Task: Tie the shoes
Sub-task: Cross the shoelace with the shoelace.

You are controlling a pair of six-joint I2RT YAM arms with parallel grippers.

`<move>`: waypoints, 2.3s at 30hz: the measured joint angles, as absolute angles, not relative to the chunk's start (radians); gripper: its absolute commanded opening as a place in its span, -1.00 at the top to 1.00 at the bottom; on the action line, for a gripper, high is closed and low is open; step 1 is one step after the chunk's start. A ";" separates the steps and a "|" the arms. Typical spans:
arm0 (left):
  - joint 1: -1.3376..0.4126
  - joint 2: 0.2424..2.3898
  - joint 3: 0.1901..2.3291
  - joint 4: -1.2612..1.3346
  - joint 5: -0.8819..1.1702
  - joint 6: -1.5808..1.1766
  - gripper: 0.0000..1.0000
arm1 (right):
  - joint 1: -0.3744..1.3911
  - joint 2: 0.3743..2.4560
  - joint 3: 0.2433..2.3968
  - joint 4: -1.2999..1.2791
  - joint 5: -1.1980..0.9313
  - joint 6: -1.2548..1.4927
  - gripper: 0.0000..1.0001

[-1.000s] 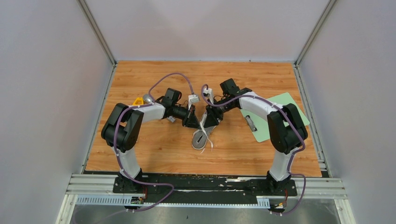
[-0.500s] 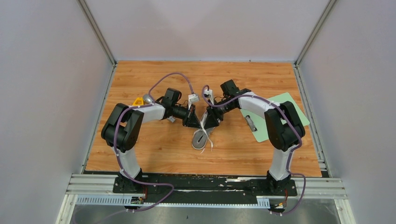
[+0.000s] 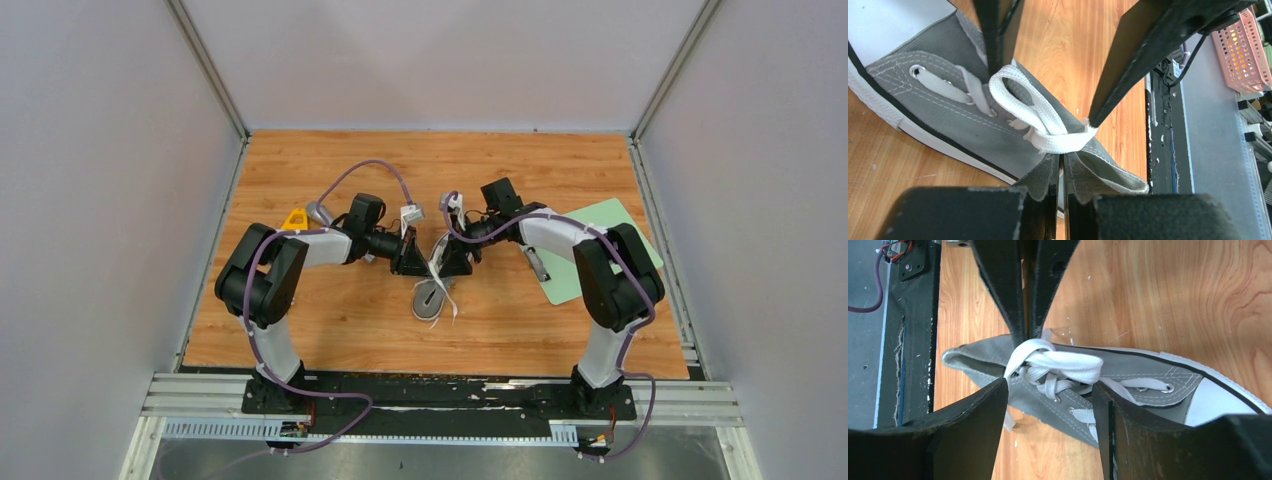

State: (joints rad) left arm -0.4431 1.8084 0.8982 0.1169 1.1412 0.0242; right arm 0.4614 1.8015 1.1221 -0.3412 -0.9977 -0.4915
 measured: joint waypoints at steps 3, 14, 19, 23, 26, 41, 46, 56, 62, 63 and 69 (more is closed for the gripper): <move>-0.443 1.808 0.896 0.135 1.144 0.018 0.78 | 0.461 1.847 1.149 -0.331 -1.015 -0.483 -0.28; -0.443 1.806 0.895 0.154 1.155 0.010 0.78 | 0.480 1.862 1.166 -0.323 -1.092 -0.474 -0.11; -0.442 1.806 0.895 0.152 1.154 0.012 0.78 | 0.494 1.862 1.166 -0.325 -1.122 -0.479 0.17; -0.436 1.806 0.895 0.146 1.151 0.013 0.79 | 0.497 1.862 1.166 -0.332 -1.138 -0.485 0.34; -0.432 1.806 0.895 0.138 1.147 0.013 0.79 | 0.497 1.862 1.166 -0.344 -1.140 -0.489 0.40; -0.420 1.785 0.901 0.058 1.130 0.057 0.79 | 0.497 1.862 1.173 -0.379 -1.110 -0.481 0.31; -0.420 1.785 0.914 0.033 1.116 0.059 0.79 | 0.504 1.862 1.181 -0.389 -1.109 -0.468 0.28; -0.419 1.785 0.914 0.019 1.109 0.033 0.81 | 0.542 1.862 1.181 -0.391 -1.050 -0.430 0.48; -0.418 1.784 0.914 0.020 1.101 0.015 0.81 | 0.549 1.862 1.187 -0.385 -0.995 -0.397 0.57; -0.418 1.784 0.914 0.020 1.100 0.012 0.81 | 0.550 1.862 1.187 -0.385 -0.990 -0.393 0.66; -0.418 1.784 0.914 0.021 1.093 0.002 0.80 | 0.550 1.862 1.187 -0.382 -0.945 -0.367 0.86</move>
State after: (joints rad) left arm -0.4183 1.7844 0.9138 0.0208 1.0931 0.0021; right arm 0.5495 1.8622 1.1870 -0.3817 -0.9447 -0.3672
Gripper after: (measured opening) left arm 0.098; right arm 0.094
